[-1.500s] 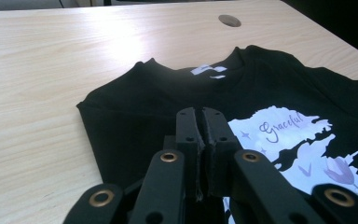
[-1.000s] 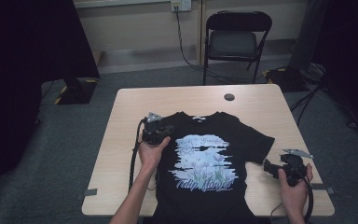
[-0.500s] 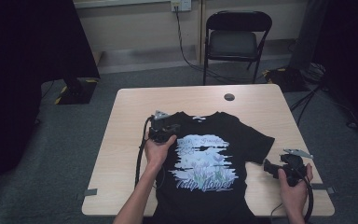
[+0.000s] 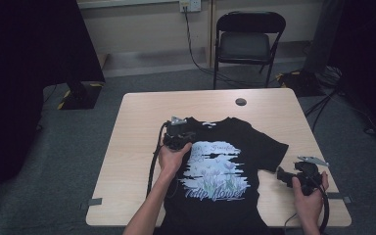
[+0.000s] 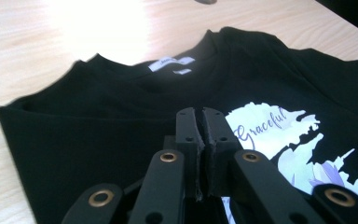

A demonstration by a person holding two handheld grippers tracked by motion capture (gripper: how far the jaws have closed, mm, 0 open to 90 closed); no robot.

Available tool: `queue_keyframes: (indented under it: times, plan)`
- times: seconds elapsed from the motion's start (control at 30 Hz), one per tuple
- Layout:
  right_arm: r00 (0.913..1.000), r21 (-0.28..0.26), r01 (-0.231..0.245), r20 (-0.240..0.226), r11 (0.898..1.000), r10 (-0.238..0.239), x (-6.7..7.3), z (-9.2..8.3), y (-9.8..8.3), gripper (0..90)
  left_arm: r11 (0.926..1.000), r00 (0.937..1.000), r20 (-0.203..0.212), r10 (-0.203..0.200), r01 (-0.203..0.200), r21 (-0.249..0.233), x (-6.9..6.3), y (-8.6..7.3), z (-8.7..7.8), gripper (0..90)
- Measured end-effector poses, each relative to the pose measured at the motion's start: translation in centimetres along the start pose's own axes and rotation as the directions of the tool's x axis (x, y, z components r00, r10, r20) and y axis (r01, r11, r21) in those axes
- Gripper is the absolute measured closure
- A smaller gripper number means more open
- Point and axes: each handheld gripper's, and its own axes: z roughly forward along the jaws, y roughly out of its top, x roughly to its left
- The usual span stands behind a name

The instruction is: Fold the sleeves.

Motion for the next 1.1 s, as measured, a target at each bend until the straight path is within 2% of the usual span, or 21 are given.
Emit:
queue_keyframes:
  times: [0.63, 0.87, 1.1]
  plan:
    - [1.0000, 0.000, 0.001, 0.001, 1.000, -0.001, 0.0, 0.0, 0.0, 0.0, 0.9982, 0.9998, 0.020, -0.007, 0.006, 0.059, -0.4, -0.6, 2.2, 86.0]
    - [1.0000, 0.000, 0.000, 0.000, 1.000, 0.000, 0.0, 0.0, 0.0, 0.0, 0.9970, 0.9997, 0.022, -0.006, 0.004, 0.077, -0.2, -0.7, 2.5, 84.9]
    - [1.0000, 0.000, 0.000, 0.001, 1.000, 0.000, 0.0, 0.0, 0.0, 0.0, 0.9972, 0.9991, 0.038, -0.018, 0.015, 0.073, -0.1, -0.7, 2.5, 74.9]
